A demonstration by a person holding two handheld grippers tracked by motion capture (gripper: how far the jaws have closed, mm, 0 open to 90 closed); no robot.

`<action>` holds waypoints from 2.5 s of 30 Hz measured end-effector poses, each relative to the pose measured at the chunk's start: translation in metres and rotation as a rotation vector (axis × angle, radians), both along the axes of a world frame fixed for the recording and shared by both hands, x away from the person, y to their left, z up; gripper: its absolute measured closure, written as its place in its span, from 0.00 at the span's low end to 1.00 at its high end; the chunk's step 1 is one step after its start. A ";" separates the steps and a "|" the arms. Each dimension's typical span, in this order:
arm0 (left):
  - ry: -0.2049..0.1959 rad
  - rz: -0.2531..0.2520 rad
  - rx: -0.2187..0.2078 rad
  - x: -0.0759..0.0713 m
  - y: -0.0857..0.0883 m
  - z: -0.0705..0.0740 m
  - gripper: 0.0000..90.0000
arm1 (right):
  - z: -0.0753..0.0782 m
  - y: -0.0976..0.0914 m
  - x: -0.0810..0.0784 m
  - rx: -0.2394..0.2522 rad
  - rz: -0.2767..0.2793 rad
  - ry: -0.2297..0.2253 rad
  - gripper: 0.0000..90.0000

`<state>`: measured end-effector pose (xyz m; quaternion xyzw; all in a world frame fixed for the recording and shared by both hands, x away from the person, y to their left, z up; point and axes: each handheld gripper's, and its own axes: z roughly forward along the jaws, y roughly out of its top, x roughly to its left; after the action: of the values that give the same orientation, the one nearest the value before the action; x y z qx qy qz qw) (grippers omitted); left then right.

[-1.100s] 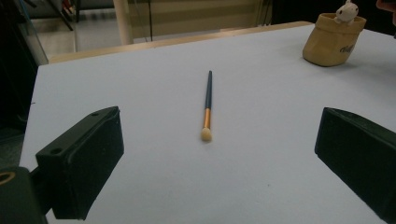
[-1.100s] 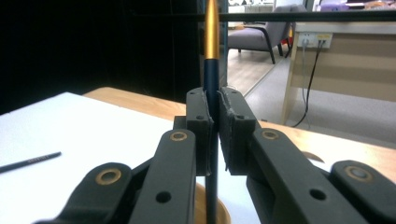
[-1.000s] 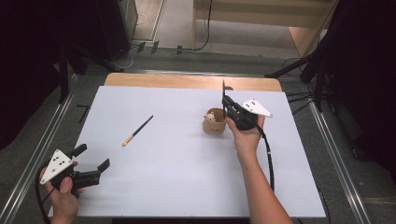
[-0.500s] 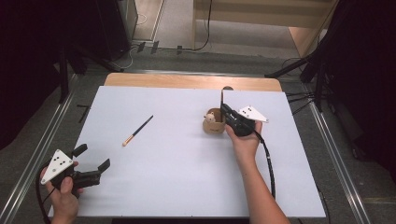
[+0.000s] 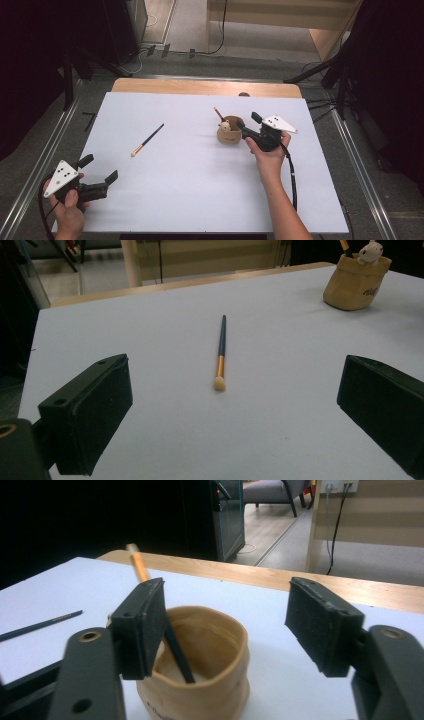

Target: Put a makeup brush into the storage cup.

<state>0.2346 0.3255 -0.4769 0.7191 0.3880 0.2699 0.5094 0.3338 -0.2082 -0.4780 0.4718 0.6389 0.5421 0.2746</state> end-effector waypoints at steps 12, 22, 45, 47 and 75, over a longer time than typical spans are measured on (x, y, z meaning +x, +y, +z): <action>0.004 -0.006 0.007 0.001 -0.003 -0.001 0.02 | -0.006 -0.027 -0.034 -0.027 0.026 0.006 0.16; 0.005 -0.007 0.005 0.001 -0.004 -0.002 0.02 | -0.015 -0.046 -0.057 -0.031 0.002 0.029 0.15; 0.002 -0.008 0.008 0.000 -0.005 -0.001 0.02 | -0.022 -0.085 -0.099 -0.053 -0.001 0.056 0.00; 0.000 -0.011 0.009 0.000 -0.006 -0.001 0.02 | -0.023 -0.089 -0.104 -0.048 0.001 0.056 0.00; 0.005 -0.015 0.014 -0.001 -0.007 -0.002 0.02 | -0.035 -0.150 -0.161 -0.052 -0.078 0.068 0.00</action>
<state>0.2339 0.3180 -0.4785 0.7262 0.3819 0.2671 0.5055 0.1724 -0.3580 -0.5127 0.5073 0.6427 0.4978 0.2859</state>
